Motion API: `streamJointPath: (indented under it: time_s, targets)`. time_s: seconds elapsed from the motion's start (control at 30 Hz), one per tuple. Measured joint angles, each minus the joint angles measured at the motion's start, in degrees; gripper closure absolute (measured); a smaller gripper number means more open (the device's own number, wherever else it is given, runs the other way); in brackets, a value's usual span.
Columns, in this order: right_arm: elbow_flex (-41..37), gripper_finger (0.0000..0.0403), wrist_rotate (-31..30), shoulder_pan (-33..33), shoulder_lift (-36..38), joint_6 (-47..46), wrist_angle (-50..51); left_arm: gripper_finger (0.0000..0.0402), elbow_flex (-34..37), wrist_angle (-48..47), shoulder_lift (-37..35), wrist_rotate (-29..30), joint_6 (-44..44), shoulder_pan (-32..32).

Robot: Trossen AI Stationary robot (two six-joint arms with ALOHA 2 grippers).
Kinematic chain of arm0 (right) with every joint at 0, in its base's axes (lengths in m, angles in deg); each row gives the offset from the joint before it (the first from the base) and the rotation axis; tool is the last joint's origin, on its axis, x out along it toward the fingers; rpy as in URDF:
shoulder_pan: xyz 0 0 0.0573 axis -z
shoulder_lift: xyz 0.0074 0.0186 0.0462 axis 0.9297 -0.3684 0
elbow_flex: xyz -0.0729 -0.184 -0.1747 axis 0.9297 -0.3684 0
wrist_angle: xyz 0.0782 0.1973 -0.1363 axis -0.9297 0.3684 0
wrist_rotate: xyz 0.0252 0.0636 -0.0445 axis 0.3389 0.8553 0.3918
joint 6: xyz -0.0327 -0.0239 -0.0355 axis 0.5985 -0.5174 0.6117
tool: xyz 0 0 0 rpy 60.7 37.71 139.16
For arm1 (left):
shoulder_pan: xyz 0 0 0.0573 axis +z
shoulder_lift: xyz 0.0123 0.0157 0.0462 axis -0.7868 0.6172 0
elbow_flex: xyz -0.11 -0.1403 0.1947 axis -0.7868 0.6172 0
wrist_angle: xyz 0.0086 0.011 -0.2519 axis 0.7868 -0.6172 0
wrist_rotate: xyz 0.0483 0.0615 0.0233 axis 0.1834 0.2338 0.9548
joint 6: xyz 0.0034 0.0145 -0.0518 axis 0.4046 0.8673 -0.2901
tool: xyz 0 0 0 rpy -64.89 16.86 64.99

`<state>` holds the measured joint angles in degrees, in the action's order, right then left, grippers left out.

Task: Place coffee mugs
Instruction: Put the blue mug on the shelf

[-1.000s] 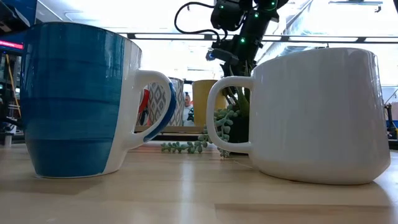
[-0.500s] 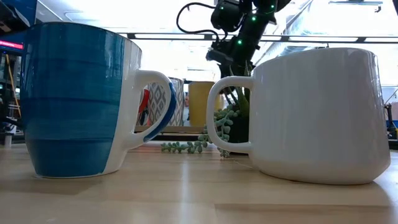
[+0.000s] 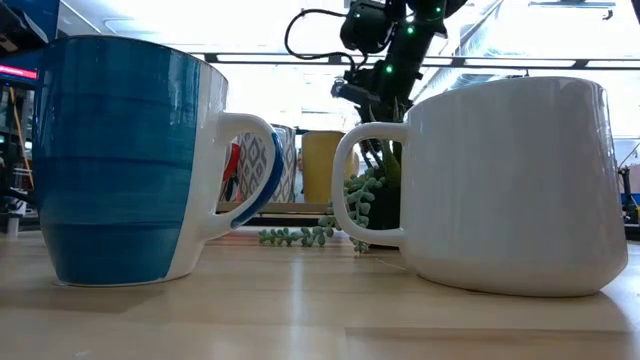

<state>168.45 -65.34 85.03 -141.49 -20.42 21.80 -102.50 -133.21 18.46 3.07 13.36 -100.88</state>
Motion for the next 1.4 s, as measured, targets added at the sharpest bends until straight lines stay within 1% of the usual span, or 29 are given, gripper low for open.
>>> streamJointPath:
  time_s: [0.1,0.23,0.33,0.4,0.43,0.5,0.6,0.63,0.8,0.87,0.93,1.03,1.1,1.13,1.2,1.27,1.4]
  targets:
    - [0.0,0.0304,-3.3,0.0,0.1,-1.5,0.9,0.0255,0.0,0.0,0.0,0.0,0.0,0.0]
    - [0.2,0.0304,-10.1,0.0,1.6,-3.4,1.4,0.0255,0.0,0.0,0.0,0.0,0.0,0.0]
    - [2.9,0.0304,-14.6,0.0,2.4,-4.1,3.3,0.0255,0.0,0.1,0.0,0.0,0.0,0.0]
    - [6.0,0.0304,-15.5,-0.1,3.0,-2.7,4.1,0.0255,0.0,0.0,0.0,0.0,0.0,0.0]
    - [7.8,0.0304,-14.6,-0.3,3.3,-1.5,4.1,0.0255,0.0,0.1,0.0,0.0,0.0,0.0]
    - [11.5,0.0304,-10.5,-1.1,3.6,1.6,4.8,0.0255,0.0,0.1,0.0,0.0,0.0,0.0]
    - [17.0,0.0304,0.4,-3.6,4.1,6.0,7.4,0.0255,0.0,0.1,0.0,0.0,0.0,0.0]
    - [18.8,0.0304,4.8,-4.6,4.1,7.9,8.8,0.0255,0.0,0.1,0.0,0.0,0.0,0.0]
    - [25.5,0.0304,23.4,-11.4,4.2,14.8,18.9,0.0255,0.0,0.1,0.0,0.0,0.0,0.0]
    - [26.6,0.0304,26.4,-14.8,4.2,14.5,24.5,0.0255,0.0,0.0,0.0,0.0,0.0,0.0]
    - [26.6,0.0304,26.3,-18.5,4.2,13.3,30.6,0.0255,0.0,0.1,0.0,0.0,0.1,0.0]
    - [23.5,0.0304,21.6,-24.5,4.3,9.6,36.7,0.0255,0.0,0.1,0.0,0.0,0.1,0.0]
    - [18.8,0.0304,18.3,-28.2,5.6,5.9,37.0,0.0255,0.0,0.1,0.0,0.0,0.1,0.0]
    - [15.8,0.0304,17.0,-29.8,7.1,4.0,35.5,0.0255,0.0,0.1,0.0,0.0,0.0,0.0]
    - [8.7,0.0304,14.0,-32.9,11.2,-0.4,29.6,0.0255,0.0,0.2,0.0,0.0,0.1,0.0]
    - [0.2,0.0304,10.0,-35.5,16.2,-4.7,21.1,0.0255,0.0,0.2,0.0,0.0,0.0,0.0]
    - [-17.0,0.0304,6.0,-38.8,28.4,-12.2,2.9,0.0255,0.0,0.3,0.0,0.0,0.0,0.0]
